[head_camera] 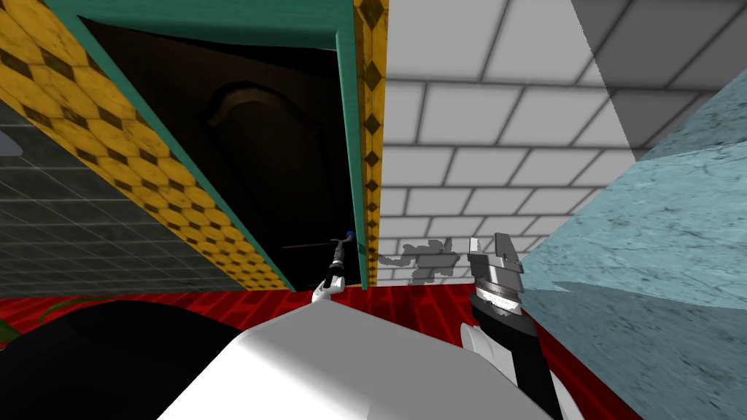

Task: Push the door open

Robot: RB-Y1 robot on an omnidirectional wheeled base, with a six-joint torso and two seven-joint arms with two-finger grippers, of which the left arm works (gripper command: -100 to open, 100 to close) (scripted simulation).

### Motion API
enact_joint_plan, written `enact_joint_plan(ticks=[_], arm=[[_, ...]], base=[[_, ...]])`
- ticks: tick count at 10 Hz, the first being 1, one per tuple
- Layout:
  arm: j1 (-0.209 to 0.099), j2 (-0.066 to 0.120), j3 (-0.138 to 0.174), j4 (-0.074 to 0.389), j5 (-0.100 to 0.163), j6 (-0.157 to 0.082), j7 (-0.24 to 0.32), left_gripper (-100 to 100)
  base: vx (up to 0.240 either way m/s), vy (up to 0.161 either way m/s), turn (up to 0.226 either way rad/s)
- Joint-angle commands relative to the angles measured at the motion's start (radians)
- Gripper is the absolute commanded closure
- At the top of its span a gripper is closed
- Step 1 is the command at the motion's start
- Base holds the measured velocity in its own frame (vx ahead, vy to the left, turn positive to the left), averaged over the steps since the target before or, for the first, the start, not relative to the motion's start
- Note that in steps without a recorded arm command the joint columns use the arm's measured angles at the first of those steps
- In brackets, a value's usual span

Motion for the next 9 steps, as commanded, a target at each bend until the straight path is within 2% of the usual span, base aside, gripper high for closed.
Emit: enact_joint_plan(ticks=[1,3,5,6,7,9], arm=[[0.003,0.003,0.002,0.004,0.001,-0.009,0.000,-100],[0.007,-0.003,0.004,0.008,0.001,-0.019,0.000,-100],[0.011,-0.021,0.007,0.013,0.002,-0.029,0.001,-100],[0.008,-0.015,0.006,0.015,0.002,-0.027,0.001,-100],[0.008,-0.015,0.006,0.015,0.002,-0.027,0.001,100],[0.008,-0.015,0.006,0.015,0.002,-0.027,0.001,100]], base=[[0.194,0.055,-0.029],[0.216,0.049,-0.027],[0.200,0.047,-0.033],[0.090,0.024,-0.006],[-0.013,-0.004,0.005],[-0.030,-0.006,-0.001]])
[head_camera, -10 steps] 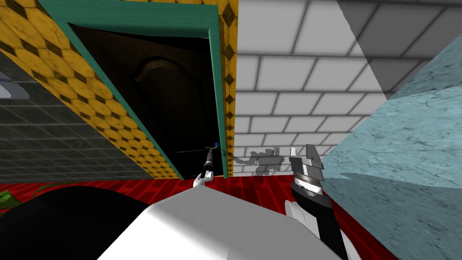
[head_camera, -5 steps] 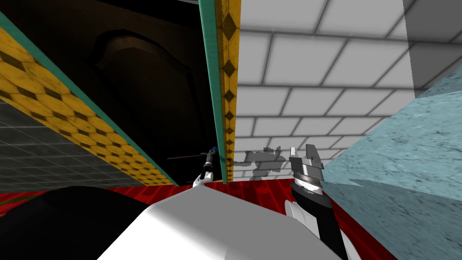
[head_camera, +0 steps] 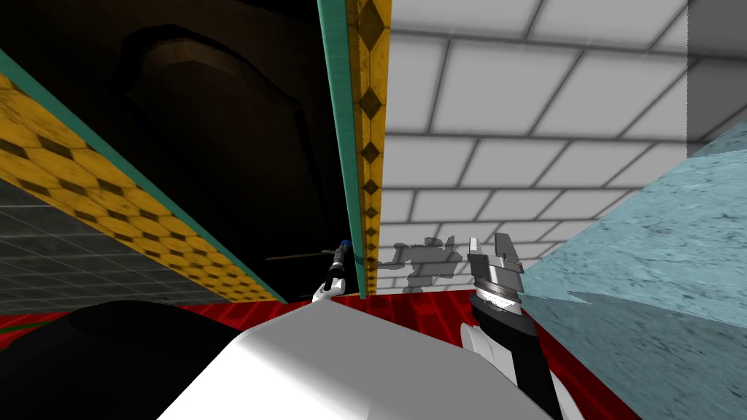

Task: Push the door open

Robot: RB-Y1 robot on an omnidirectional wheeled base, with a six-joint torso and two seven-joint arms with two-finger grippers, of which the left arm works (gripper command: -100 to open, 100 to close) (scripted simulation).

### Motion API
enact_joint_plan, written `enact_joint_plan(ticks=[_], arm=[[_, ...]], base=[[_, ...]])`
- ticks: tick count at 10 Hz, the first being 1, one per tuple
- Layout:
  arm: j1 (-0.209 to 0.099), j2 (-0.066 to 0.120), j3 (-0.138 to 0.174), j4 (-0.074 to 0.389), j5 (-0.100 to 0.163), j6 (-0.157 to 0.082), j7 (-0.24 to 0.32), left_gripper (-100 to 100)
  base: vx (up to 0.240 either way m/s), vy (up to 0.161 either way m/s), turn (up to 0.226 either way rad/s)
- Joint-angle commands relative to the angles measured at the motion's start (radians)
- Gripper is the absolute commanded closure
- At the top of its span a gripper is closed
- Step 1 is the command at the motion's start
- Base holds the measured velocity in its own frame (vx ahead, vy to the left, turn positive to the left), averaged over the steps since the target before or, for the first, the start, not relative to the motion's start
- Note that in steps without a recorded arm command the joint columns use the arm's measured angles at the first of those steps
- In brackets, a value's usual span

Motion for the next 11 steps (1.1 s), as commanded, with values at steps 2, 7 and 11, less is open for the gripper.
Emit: enact_joint_plan(ticks=[2,7,11], arm=[[0.001,0.000,-0.001,0.000,-0.001,-0.001,-0.002,100],[-0.032,0.022,0.074,0.039,0.036,-0.058,-0.044,100],[-0.047,0.030,0.108,0.056,0.053,-0.085,-0.064,100]], base=[[-0.013,-0.002,-0.002],[0.006,0.079,-0.153],[0.014,0.062,-0.088]])
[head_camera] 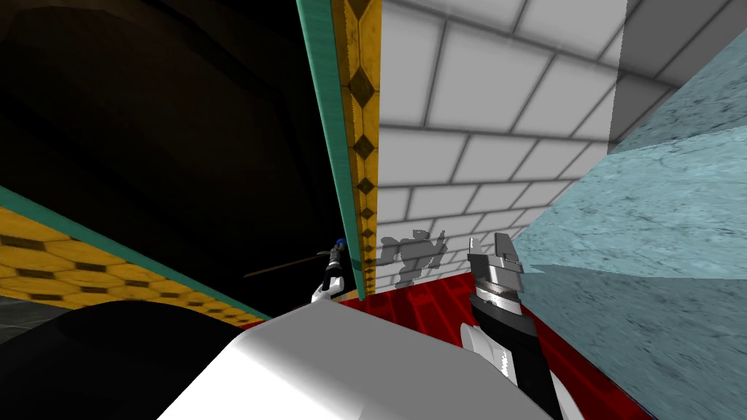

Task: Push the door open

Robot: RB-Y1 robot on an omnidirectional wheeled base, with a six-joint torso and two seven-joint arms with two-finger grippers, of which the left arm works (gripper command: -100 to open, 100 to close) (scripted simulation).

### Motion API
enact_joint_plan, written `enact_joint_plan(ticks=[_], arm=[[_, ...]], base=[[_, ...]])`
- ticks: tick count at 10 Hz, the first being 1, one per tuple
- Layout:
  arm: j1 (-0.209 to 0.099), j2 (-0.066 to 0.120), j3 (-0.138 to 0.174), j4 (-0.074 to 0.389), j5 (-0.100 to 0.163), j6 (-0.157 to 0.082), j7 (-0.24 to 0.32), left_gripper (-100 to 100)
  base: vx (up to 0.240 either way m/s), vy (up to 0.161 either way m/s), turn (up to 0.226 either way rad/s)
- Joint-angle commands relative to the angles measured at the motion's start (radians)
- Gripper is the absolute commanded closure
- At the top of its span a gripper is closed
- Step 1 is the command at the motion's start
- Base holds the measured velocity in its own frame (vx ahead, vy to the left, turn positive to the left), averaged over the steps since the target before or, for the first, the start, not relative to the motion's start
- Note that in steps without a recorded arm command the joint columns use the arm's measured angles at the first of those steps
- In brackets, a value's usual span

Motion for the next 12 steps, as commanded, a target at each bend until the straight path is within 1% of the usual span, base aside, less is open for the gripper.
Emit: enact_joint_plan(ticks=[1,2,4,5,7,8,9,11,12], arm=[[-0.014,0.034,0.018,0.009,0.007,-0.015,0.005,100],[-0.020,0.037,0.031,0.016,0.014,-0.026,-0.003,100],[-0.020,0.037,0.031,0.016,0.014,-0.026,-0.003,100],[-0.026,0.040,0.044,0.022,0.020,-0.036,-0.010,100],[-0.026,0.040,0.044,0.022,0.020,-0.036,-0.010,100],[-0.038,0.045,0.071,0.036,0.033,-0.058,-0.026,100],[-0.038,0.045,0.071,0.036,0.033,-0.058,-0.026,100],[-0.038,0.045,0.071,0.036,0.033,-0.058,-0.026,100],[-0.038,0.045,0.071,0.027,0.033,-0.050,-0.026,100]], base=[[0.007,0.026,0.003],[0.009,0.026,-0.059],[0.008,0.022,-0.033],[0.005,0.022,-0.077],[-0.002,0.031,-0.029],[-0.016,0.050,-0.170],[-0.007,0.059,-0.094],[0.011,0.026,0.000],[0.017,0.008,0.037]])
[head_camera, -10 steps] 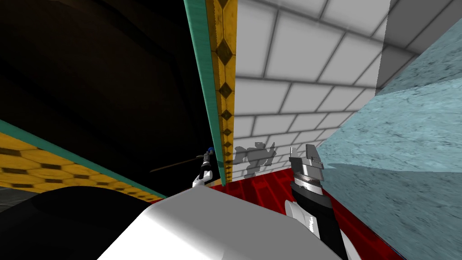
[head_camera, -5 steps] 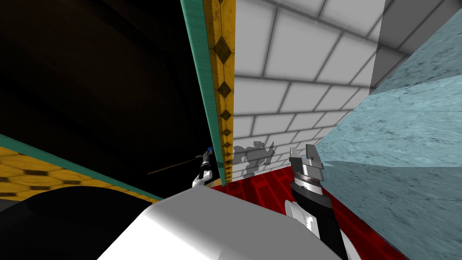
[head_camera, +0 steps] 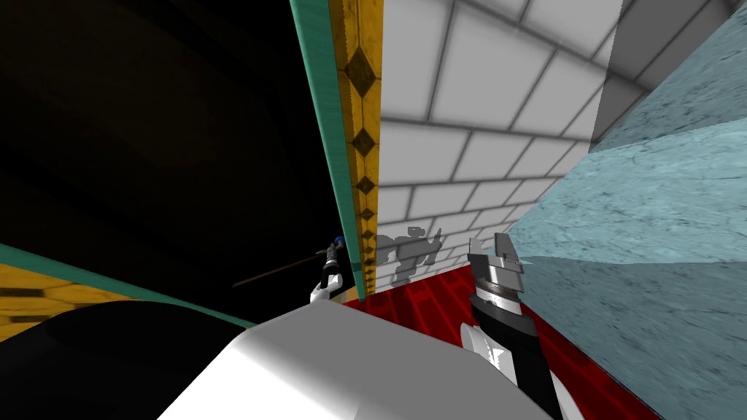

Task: Push the door open

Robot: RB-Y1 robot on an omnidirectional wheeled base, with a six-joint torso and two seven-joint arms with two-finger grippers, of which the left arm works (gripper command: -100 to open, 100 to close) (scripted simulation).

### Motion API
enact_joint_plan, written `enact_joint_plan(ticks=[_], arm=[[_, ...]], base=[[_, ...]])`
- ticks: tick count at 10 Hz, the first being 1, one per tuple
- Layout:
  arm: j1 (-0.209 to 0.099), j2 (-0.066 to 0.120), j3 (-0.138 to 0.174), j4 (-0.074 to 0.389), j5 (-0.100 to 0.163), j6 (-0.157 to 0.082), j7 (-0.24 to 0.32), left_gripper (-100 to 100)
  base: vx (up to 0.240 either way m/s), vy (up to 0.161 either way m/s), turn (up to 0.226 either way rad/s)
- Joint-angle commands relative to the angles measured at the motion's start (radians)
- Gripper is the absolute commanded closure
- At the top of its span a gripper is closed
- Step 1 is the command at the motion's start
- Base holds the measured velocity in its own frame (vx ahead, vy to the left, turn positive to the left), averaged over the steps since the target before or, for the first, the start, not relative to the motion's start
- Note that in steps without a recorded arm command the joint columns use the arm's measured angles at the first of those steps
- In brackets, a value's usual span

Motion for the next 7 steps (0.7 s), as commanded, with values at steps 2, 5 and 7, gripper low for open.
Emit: enact_joint_plan(ticks=[2,5,7], arm=[[-0.019,0.034,0.032,0.032,0.012,-0.056,-0.004,100],[-0.019,0.034,0.032,0.032,0.012,-0.056,-0.004,100],[-0.019,0.034,0.032,0.032,0.012,-0.056,-0.004,100]], base=[[0.003,0.013,-0.046],[-0.004,0.017,-0.023],[0.003,0.007,-0.009]])
